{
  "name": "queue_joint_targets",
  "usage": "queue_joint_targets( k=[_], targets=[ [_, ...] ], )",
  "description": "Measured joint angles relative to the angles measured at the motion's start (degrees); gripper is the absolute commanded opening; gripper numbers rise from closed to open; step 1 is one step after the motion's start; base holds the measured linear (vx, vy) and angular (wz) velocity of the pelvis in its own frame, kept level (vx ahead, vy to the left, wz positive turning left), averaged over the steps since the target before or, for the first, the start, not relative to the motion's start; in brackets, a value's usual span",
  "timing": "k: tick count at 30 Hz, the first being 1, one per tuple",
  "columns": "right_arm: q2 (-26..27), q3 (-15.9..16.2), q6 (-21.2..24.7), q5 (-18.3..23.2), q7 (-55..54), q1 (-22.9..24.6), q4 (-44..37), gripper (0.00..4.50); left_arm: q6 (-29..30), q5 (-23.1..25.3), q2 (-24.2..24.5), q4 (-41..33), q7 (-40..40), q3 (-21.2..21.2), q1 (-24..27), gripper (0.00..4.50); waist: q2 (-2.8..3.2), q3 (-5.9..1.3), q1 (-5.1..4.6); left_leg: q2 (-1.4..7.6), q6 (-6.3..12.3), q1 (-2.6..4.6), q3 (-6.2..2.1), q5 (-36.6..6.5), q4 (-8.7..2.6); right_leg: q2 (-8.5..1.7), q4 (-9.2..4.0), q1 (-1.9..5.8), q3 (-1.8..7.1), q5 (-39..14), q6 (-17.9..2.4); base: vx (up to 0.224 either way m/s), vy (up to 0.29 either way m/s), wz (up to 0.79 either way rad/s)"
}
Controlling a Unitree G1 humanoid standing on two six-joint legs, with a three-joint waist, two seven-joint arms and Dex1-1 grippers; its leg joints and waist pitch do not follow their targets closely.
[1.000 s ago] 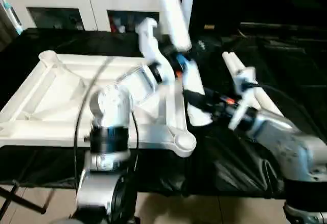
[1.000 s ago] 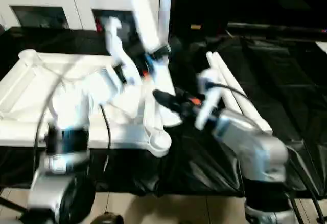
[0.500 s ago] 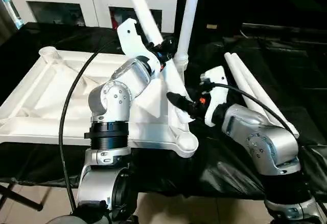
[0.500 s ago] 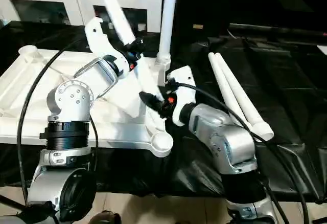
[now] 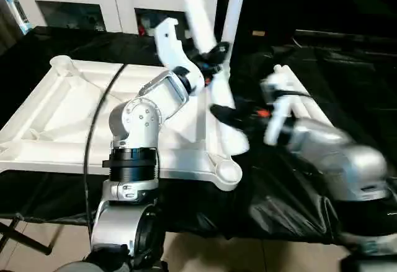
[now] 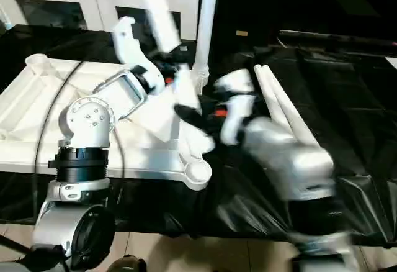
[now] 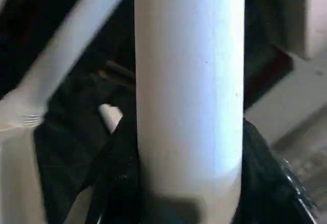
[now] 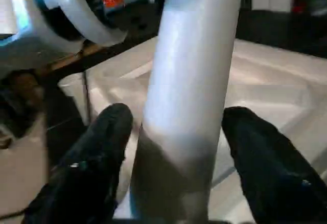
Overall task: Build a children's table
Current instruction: Pick table leg
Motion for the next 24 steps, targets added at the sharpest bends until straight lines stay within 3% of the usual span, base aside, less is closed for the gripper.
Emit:
queue_joint_targets(
  k=[6,11,24],
  targets=[
    [-4.1,0.0,2.2,3.1,9.3,-1.2,3.5,3.91,-0.3,-3.4,2.9,-2.8,-14.8,-3.3,2.1,1.84,-0.03,0.01,0.31,0.02,0.01,0.0,0.01,0.0,0.14,-0.01,0.09,0.0,0.01,0.0,0.0,0.0,0.0,0.0],
    [-6.8,2.3,3.7,4.4,15.7,-1.8,4.3,3.97,-0.2,-6.2,5.3,-5.3,-24.9,-6.4,4.0,1.84,-0.03,0.0,0.83,0.02,0.02,0.02,0.02,0.0,0.17,-0.01,0.12,0.0,0.02,0.1,-0.1,0.0,0.0,0.0],
    [-8.5,5.0,4.3,5.2,22.8,-2.2,4.3,3.97,0.6,-7.6,6.3,-5.2,-32.5,-9.1,4.2,1.84,-0.07,-0.01,0.98,0.04,0.01,0.03,0.02,0.0,0.31,-0.02,0.16,0.02,0.02,0.3,-0.1,0.0,0.0,0.0]
  ],
)
